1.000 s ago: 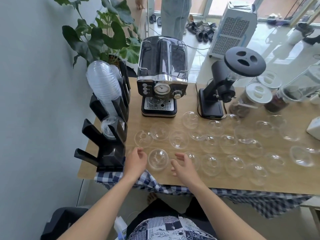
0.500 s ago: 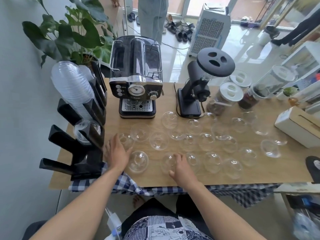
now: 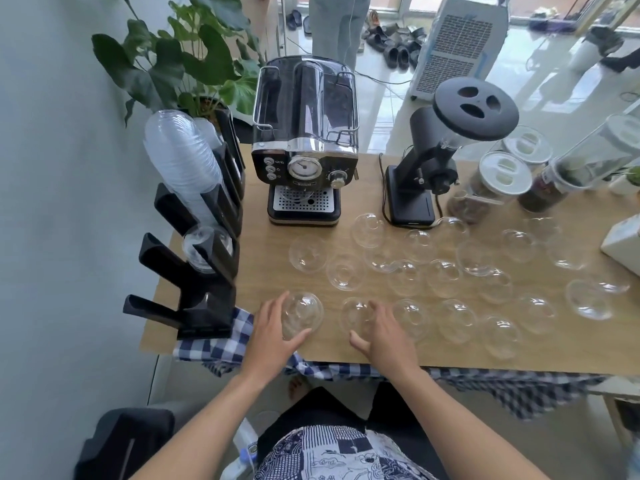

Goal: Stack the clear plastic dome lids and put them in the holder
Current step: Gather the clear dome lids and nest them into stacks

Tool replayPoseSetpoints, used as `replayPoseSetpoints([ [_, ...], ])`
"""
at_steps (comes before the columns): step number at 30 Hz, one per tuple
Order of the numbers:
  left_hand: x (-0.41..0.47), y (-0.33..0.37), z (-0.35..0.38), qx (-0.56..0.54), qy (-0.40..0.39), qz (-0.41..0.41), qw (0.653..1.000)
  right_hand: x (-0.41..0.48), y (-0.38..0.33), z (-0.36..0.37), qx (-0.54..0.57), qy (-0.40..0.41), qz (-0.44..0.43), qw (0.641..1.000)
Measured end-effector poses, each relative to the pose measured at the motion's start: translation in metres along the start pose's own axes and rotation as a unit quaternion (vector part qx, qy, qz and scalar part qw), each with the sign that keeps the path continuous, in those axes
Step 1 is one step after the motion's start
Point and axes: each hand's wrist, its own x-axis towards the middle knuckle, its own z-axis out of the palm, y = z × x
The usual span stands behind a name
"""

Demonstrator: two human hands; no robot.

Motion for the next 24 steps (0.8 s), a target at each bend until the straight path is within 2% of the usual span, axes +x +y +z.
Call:
replayPoseSetpoints([
  [5,0.01,-0.002,0.016,0.047,-0.021,0.026,0.998,-0.006,-0.018,0.001,0.064,0.03,-0.02,0.997],
  [9,0.017,0.004,0.025,0.034,-0.034,0.043,0.998,-0.007,-0.033,0.005,0.074,0.029,-0.039,0.996],
  [17,0.024,0.01,0.038,0.01,-0.052,0.056,0.997,0.004,-0.043,0.011,0.057,0.027,-0.034,0.997],
  [22,0.02,-0.002,0.025,-0.017,-0.123,0.043,0.991,0.012,-0.045,0.017,0.018,0.001,-0.061,0.998],
  [24,0.02,-0.009,0.016,-0.013,-0.108,0.049,0.993,0.014,-0.045,0.019,0.004,-0.008,-0.063,0.998],
])
